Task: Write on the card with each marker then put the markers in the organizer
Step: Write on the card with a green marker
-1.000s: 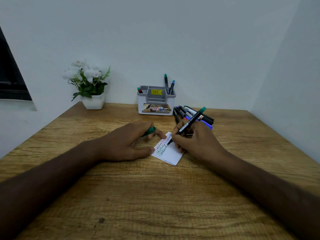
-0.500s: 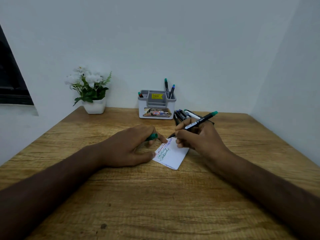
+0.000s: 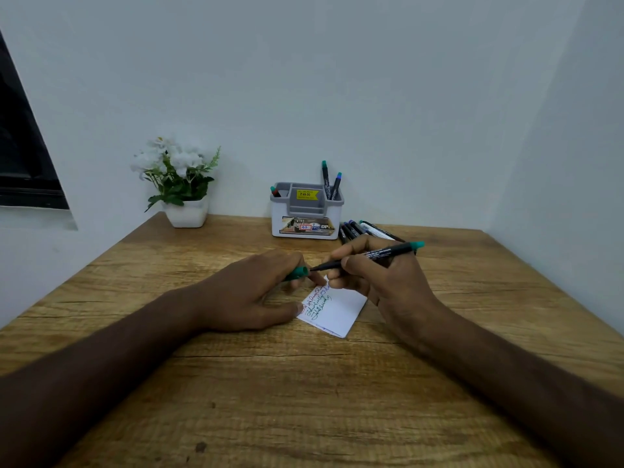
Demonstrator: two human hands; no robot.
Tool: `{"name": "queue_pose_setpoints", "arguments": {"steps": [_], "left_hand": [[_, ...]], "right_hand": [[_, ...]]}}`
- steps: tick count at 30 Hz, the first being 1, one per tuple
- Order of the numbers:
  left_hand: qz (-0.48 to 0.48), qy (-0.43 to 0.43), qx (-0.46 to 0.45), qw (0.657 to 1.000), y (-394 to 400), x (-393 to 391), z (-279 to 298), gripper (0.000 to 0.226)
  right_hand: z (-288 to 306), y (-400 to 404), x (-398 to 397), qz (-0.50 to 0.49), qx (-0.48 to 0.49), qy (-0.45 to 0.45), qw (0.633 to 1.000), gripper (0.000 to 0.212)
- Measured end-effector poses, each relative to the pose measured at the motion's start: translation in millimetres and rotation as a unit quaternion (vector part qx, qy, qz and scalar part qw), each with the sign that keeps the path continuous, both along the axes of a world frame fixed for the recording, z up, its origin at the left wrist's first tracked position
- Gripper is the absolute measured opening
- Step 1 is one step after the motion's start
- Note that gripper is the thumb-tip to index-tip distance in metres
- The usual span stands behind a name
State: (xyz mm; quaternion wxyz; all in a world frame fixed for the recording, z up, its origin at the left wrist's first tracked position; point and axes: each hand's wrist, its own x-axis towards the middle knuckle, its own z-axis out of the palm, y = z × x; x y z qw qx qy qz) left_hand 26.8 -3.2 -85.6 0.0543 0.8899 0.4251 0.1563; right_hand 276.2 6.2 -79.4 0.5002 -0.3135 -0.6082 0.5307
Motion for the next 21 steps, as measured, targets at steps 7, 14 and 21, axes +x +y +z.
{"name": "queue_pose_setpoints", "arguments": {"steps": [7,14,21], "left_hand": [[0.014,0.014,0.007,1.000,-1.7,1.9,1.0,0.025],[0.040,0.034,0.057,0.997,-6.9,12.4,2.2,0.027],[0.044,0.038,0.067,0.996,-7.7,15.3,-1.4,0.031]], "right_hand": [[-1.8,-1.3,-3.7,-0.010,0.068,-0.064,0.996,0.011],[-7.6,3.0,-3.2,-0.040,0.173,-0.141,0.974,0.014],[-14.3,8.1,-11.3,-0.037,0.160,-0.134,0.977,0.012]]}}
